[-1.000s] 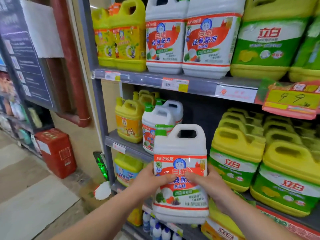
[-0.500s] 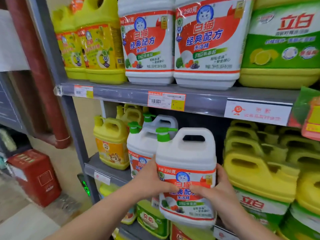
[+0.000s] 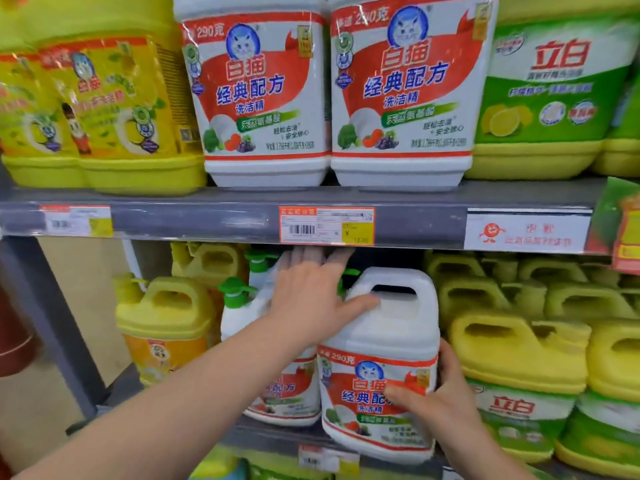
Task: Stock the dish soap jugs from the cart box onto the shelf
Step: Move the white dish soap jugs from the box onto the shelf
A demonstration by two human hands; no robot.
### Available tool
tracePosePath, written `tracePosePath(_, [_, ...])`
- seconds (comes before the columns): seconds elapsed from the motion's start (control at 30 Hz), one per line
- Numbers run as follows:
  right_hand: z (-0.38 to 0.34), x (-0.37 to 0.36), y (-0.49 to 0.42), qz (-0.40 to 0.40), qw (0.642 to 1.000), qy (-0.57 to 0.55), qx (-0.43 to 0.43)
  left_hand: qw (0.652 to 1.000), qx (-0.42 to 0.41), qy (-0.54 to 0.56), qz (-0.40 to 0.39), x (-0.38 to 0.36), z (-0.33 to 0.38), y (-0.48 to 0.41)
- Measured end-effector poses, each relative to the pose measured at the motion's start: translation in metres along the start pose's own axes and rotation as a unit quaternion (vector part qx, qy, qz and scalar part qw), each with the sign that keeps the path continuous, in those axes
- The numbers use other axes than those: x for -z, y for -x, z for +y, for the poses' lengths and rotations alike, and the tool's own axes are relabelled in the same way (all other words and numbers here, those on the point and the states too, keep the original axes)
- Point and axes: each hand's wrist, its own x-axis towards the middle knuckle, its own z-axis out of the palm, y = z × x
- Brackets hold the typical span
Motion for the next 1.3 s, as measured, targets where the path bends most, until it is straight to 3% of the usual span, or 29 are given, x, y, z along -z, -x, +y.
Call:
tracePosePath(0.17, [0.013,0.0,-0.001,0.03,0.999,0.029,0.015,0.985,-0.095,0.096,-0.107,-0.006,0.006,-0.015])
tracePosePath(0.6, [0.017,-0.006,-0.019,0.059,0.98,0.183,0.041,0.992,-0.086,0.04,-0.084,-0.042,0.017,-0.008])
tracePosePath(0.83, [-0.005,-0.013,-0.021,0.082,0.98,0.167,0.064,0.989,-0.075,0.003,-0.124,-0.042,0.02,-0.022])
tracePosePath(0.93, [-0.022,-0.02,-0.019,0.102,0.947,0.274,0.132,0.989,-0.08,0.003,-0.128,-0.04,0.021,-0.022])
tracePosePath(1.03, [-0.05,-0.02,-0.032,0.067,0.881,0.421,0.205,0.989,-0.076,0.005,-0.127,-0.037,0.024,-0.024])
tracePosePath(1.13, [-0.077,-0.016,-0.055,-0.004,0.818,0.555,0.153,0.989,-0.079,0.004,-0.126,-0.035,0.025,-0.023])
tracePosePath(1.3, [-0.094,-0.01,-0.064,-0.072,0.763,0.633,0.107,0.987,-0.073,0.028,-0.138,-0.033,0.025,-0.021])
